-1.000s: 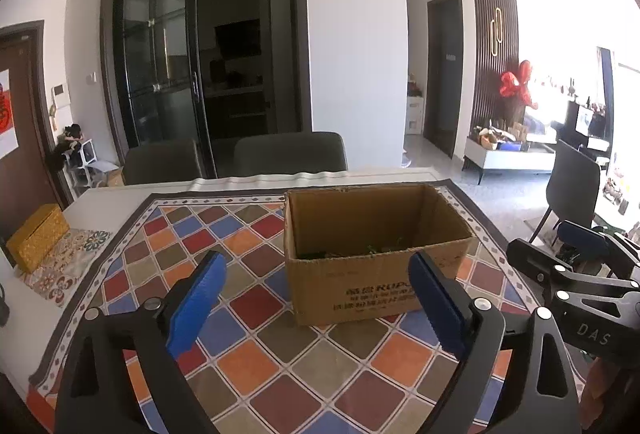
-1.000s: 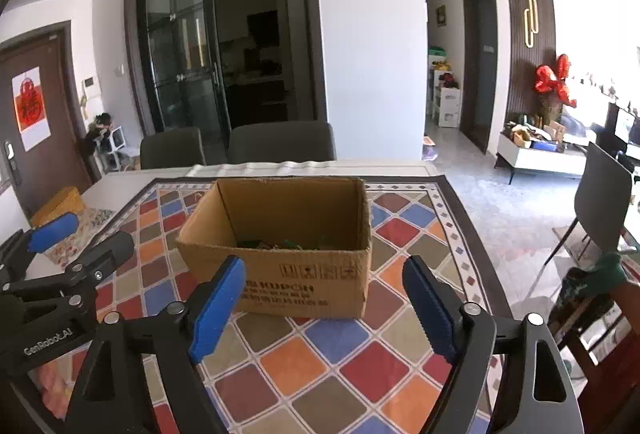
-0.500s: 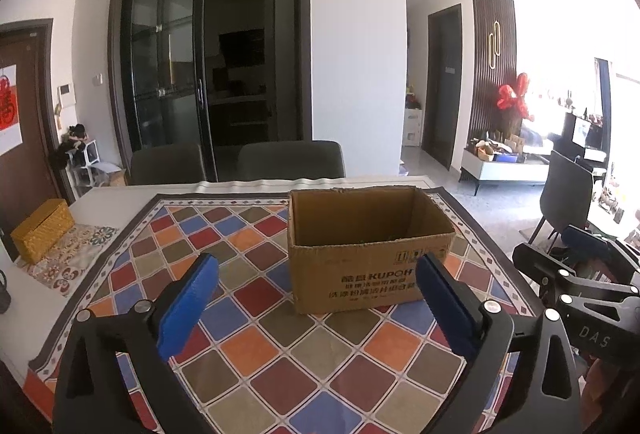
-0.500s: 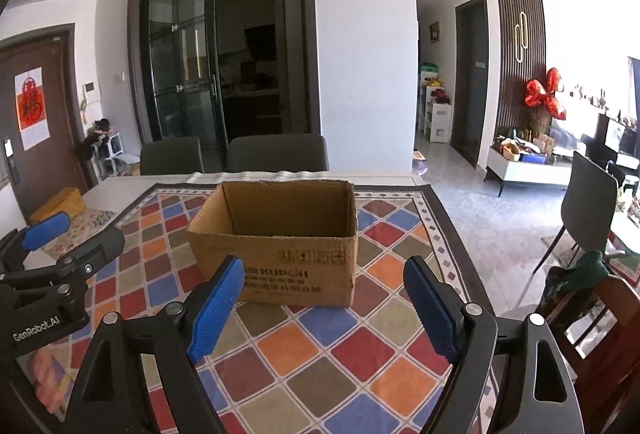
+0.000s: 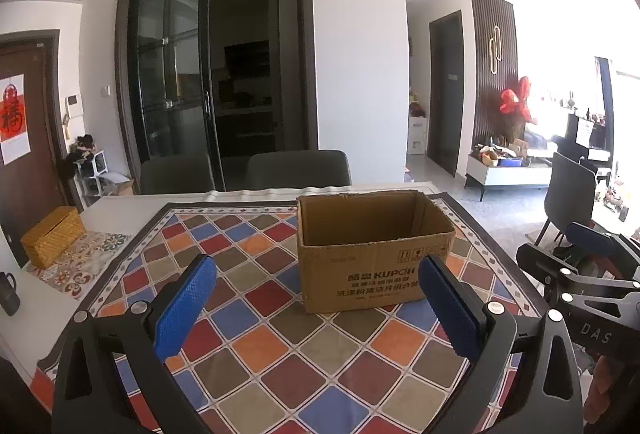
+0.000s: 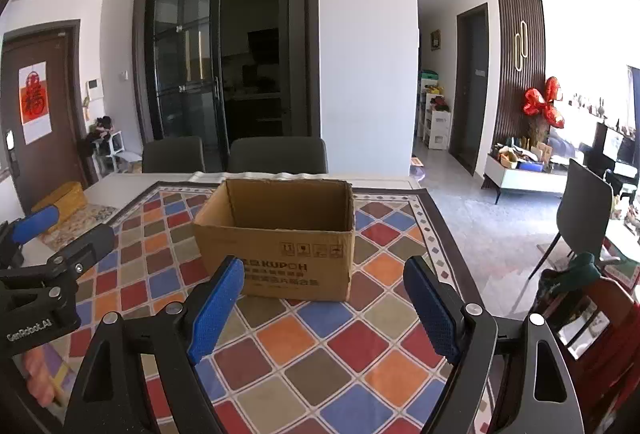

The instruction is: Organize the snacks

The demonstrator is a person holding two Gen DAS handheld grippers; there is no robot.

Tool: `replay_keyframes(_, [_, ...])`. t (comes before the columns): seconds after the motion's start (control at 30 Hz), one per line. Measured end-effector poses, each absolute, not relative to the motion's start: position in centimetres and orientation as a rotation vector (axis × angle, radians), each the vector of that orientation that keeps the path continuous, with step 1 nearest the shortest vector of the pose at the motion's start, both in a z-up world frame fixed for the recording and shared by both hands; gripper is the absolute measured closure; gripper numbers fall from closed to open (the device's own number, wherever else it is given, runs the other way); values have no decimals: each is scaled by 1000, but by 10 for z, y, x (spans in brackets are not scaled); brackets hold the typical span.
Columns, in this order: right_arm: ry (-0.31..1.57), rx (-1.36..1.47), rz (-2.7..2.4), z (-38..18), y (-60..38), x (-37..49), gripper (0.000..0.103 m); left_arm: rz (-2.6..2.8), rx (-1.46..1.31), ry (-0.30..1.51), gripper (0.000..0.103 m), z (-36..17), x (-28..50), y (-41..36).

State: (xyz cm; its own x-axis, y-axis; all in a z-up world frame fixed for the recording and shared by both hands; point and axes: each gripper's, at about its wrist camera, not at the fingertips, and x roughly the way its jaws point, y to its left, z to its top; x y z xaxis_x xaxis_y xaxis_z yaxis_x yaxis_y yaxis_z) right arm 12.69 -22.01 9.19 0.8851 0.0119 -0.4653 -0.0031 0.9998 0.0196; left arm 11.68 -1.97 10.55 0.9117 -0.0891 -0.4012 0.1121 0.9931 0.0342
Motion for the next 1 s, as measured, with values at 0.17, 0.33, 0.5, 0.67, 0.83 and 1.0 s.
replay_keyframes(0.17, [474, 18, 15, 94, -220, 122, 20, -105, 52, 402, 0, 110, 113, -18])
replay_keyframes(0.33, [460, 16, 19, 98, -218, 118, 20, -112, 47, 397, 0, 113, 109, -18])
replay_keyframes(0.5, [450, 17, 24, 101, -216, 115, 20, -110, 50, 385, 0, 117, 106, -18])
replay_keyframes(0.67, [446, 15, 25, 101, -216, 114, 20, -103, 52, 386, 0, 117, 107, -18])
replay_keyframes(0.83, [449, 16, 25, 101, -216, 114, 20, -101, 49, 393, 0, 117, 107, -17])
replay_keyframes(1.0, [449, 13, 26, 101, -215, 114, 20, -99, 47, 394, 0, 116, 109, -16])
